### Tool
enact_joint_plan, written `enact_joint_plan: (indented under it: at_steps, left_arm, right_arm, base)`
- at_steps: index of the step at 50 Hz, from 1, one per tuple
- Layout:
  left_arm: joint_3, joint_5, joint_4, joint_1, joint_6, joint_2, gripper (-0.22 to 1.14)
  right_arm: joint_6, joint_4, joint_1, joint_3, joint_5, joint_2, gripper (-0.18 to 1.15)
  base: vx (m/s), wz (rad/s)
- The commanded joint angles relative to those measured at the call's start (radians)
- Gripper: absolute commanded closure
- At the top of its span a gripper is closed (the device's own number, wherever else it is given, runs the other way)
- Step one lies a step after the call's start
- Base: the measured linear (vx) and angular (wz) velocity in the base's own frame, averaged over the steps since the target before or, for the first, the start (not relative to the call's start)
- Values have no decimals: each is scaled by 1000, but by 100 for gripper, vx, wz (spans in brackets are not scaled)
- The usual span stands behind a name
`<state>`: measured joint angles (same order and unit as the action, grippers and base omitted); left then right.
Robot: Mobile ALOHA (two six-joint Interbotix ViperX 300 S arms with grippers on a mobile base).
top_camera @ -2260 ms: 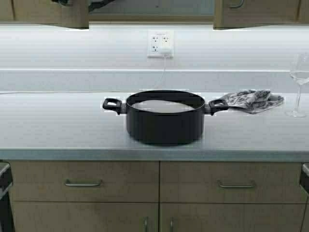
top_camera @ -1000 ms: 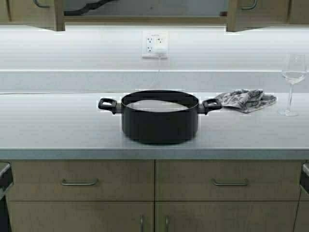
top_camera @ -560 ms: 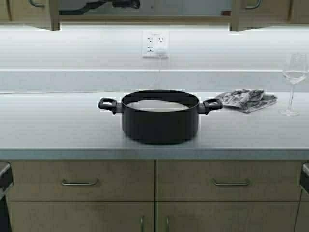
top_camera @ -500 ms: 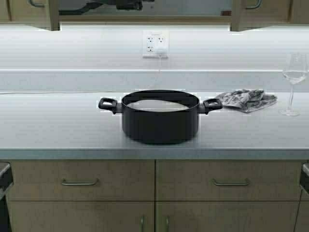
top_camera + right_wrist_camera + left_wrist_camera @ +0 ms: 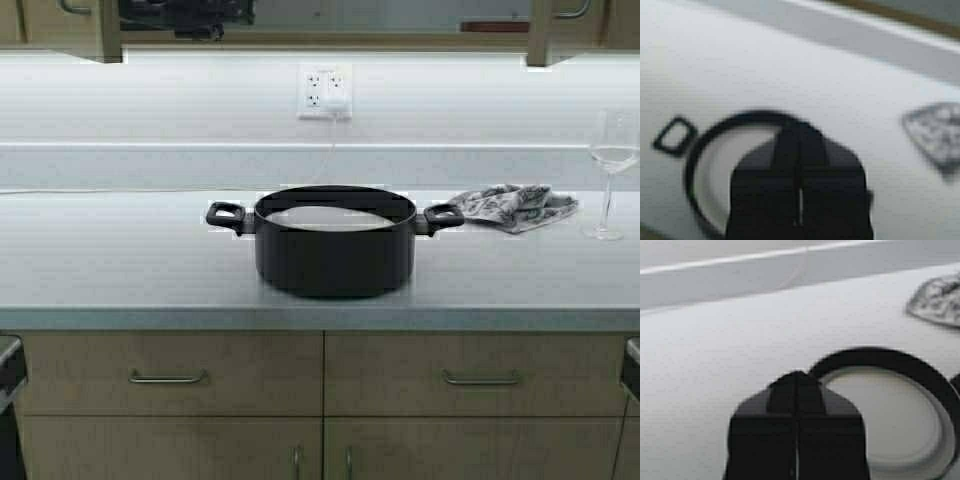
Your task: Open the cabinet, put the pot inside, then close it
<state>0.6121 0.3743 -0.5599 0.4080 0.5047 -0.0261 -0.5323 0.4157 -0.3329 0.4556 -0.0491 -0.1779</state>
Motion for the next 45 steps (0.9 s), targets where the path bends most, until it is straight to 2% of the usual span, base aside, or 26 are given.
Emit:
enact_joint_plan:
  at_steps: [1, 10, 14, 19, 23, 26, 30, 33, 40, 45]
  left_arm:
    - [34, 14, 5, -31, 0, -77, 89]
    - [74, 18, 3, -17, -12, -135, 87]
    - [101, 21, 3, 0, -14, -172, 80]
    - [143, 28, 3, 52, -21, -230, 62]
    - [181, 49, 3, 114, -41, -279, 38]
    - [207, 75, 5, 152, -74, -302, 22]
    - [252, 132, 5, 195, -138, -321, 3]
    - [291, 193, 3, 236, -209, -321, -6]
    - [403, 350, 18, 299, -420, -290, -7]
    - [488, 479, 80, 304, -584, -216, -7]
  right_arm:
    - [2, -9, 43, 28, 9, -80, 91]
    - [9, -9, 44, 80, 12, -138, 84]
    - [31, 5, 43, 126, 12, -178, 67]
    - [106, 52, 31, 169, 15, -227, 36]
    - [189, 97, 9, 207, 15, -272, 14]
    - [249, 121, -28, 236, 17, -304, 3]
    - [319, 144, -89, 288, 41, -339, 1]
    - [373, 156, -149, 334, 84, -350, 1]
    - [491, 160, -282, 494, 331, -334, 1]
    - [617, 156, -344, 617, 529, -290, 1]
  base:
    - [0, 0]
    - [0, 0]
    - [0, 0]
    - [0, 0]
    - [0, 0]
    - [0, 0]
    - [0, 0]
    - [0, 0]
    - [0, 0]
    - [0, 0]
